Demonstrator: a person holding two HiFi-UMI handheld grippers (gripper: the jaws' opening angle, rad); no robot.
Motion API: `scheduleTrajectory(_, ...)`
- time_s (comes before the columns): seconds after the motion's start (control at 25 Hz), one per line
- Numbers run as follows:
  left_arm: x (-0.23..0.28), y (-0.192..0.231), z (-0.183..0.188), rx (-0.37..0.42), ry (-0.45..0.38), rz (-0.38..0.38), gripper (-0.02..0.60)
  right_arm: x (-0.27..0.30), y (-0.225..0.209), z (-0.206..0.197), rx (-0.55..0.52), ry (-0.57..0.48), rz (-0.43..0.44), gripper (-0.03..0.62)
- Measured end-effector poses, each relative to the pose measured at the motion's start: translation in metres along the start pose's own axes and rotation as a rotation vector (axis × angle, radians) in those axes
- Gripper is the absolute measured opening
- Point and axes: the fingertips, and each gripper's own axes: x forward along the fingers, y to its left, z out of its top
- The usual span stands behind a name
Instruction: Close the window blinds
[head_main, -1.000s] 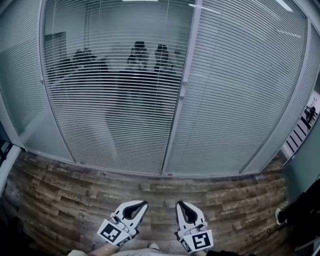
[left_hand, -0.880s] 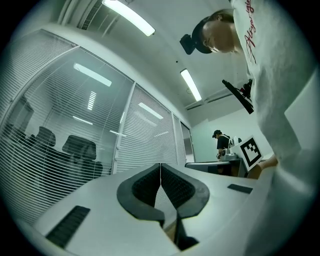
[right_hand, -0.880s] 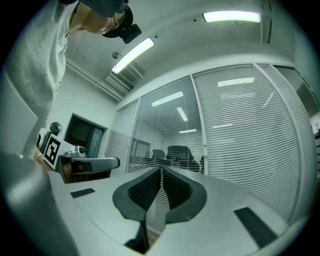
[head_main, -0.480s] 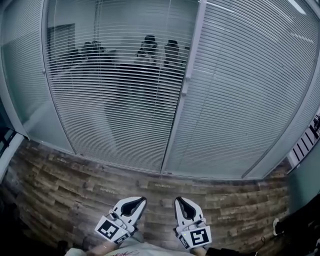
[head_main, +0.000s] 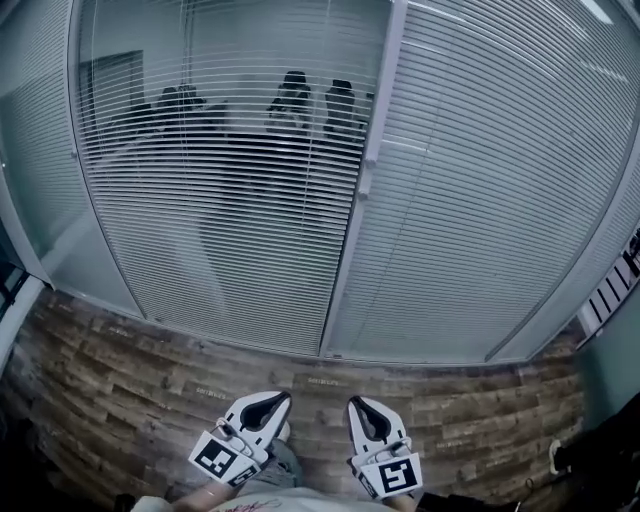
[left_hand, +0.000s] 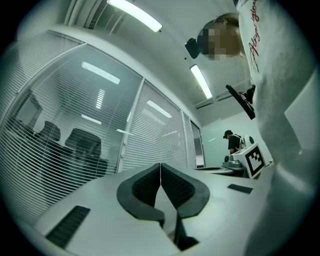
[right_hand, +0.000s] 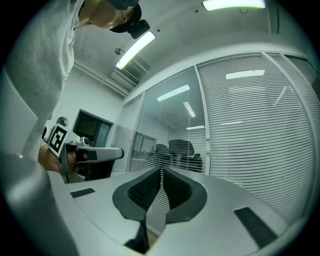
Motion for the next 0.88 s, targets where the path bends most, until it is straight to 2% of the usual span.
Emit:
scheduleTrajectory(0.16,0.031,0.027,-0.002,0.004,-0.009,-0.017,0.018,0.029,-0.021,-0.005,0.025,0.004,-0.024,0.027)
scheduleTrajectory(0.28,0.051,0.055,-0.005,0.007,0.000,-0.019,0.018,0.059,-0.037,-0.018,-0.003,0.044,-0.025,0.027)
scheduleTrajectory(0.48,0.077,0.111,-0.012,0.008,0.014,-0.011,0.018,0.110,-0.056,-0.018,-0.024,0.033,-0.036,0.028)
scheduleTrajectory(0.6,0.098,0.137,-0.014,-0.005,0.014,-0.029,0.018,0.144,-0.067,-0.014,-0.007,0.045,-0.053,0.027)
scheduleTrajectory(0.88,0.151,0.193,-0.016,0.010,-0.007,-0.083,0.018,0.213,-0.102,-0.014,-0.048,0.001,-0.077,0.028)
